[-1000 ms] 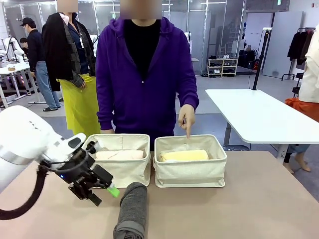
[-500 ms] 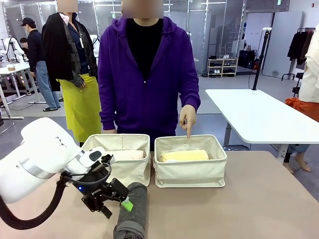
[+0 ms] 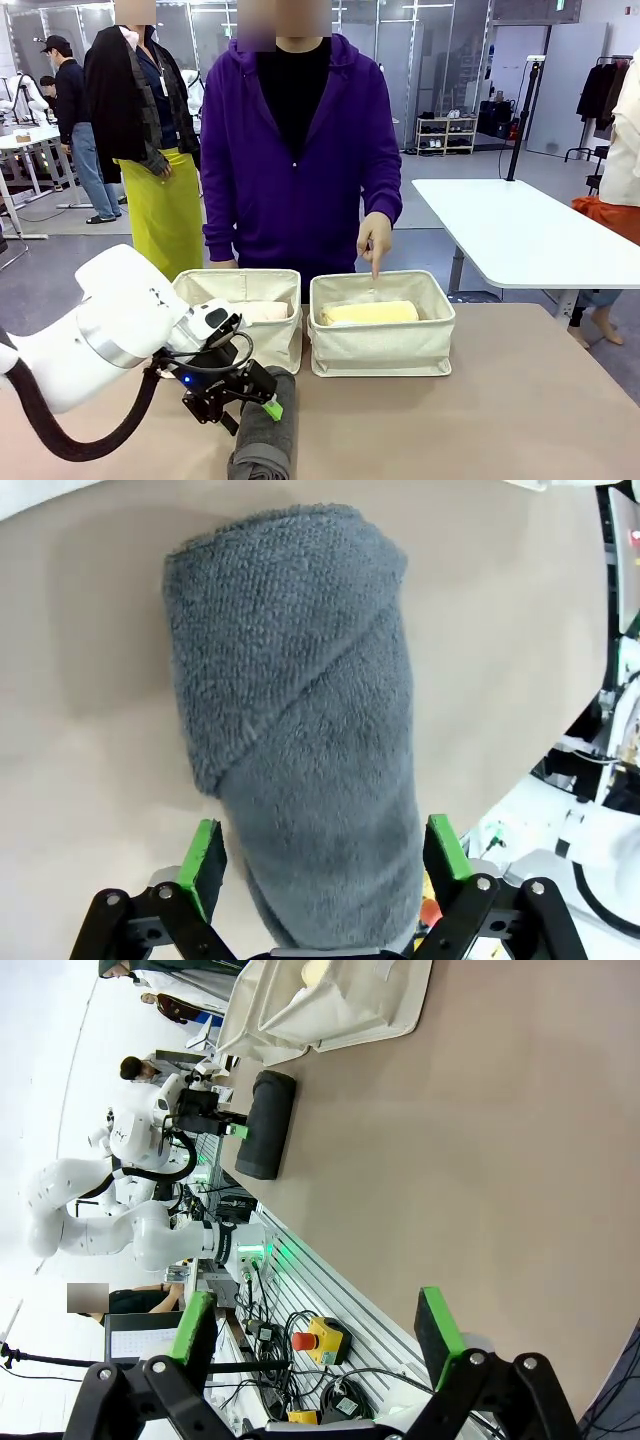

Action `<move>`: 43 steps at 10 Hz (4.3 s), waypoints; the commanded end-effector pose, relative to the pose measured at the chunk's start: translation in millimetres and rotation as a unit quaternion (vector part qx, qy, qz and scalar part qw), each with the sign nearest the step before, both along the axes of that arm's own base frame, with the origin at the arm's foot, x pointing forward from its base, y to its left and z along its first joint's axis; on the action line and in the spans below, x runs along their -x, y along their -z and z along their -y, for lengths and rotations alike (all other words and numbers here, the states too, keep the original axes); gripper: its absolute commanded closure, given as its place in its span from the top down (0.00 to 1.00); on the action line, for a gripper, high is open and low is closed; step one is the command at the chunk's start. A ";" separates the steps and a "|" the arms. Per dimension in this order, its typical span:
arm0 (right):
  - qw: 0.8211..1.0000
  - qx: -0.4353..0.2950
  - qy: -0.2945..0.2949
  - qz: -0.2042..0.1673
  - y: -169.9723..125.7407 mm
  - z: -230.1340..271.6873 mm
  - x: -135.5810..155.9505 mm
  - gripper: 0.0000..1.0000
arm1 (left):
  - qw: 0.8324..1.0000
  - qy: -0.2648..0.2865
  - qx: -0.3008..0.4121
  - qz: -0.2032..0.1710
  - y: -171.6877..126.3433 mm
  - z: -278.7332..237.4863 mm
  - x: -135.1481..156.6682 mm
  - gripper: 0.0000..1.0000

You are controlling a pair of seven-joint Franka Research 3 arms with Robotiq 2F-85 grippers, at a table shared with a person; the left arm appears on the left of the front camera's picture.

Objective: Divide the towels into two baskets.
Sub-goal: Pick up one hotel-folded towel from the bottom of the table and place it in the Fabric basket indicated by the person.

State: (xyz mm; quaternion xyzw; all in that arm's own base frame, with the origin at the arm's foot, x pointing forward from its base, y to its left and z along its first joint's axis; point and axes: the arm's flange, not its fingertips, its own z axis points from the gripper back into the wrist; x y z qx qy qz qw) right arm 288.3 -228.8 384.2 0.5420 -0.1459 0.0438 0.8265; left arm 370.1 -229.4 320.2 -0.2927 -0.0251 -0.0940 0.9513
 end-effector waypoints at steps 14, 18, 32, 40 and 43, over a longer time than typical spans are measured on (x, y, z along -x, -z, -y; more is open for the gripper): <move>1.000 -0.003 -0.001 0.004 -3.8 0.9 1.0 1.00 | 0.979 0.168 0.005 0.113 -110.0 29.3 28.0 0.15; 1.000 -0.003 -0.001 0.004 -3.8 0.9 1.0 1.00 | 0.930 0.314 -0.018 0.192 -148.7 40.6 36.4 0.15; 1.000 -0.003 -0.001 0.004 -3.8 0.9 1.0 1.00 | 0.633 0.628 -0.242 0.384 -186.9 222.9 -126.5 0.31; 1.000 -0.003 -0.001 0.004 -3.8 0.9 1.0 1.00 | 0.603 0.608 -0.323 0.403 -150.8 267.2 -195.5 0.47; 1.000 -0.003 -0.001 0.004 -3.8 0.9 1.0 1.00 | 0.604 0.603 -0.329 0.405 -146.1 265.0 -199.6 0.89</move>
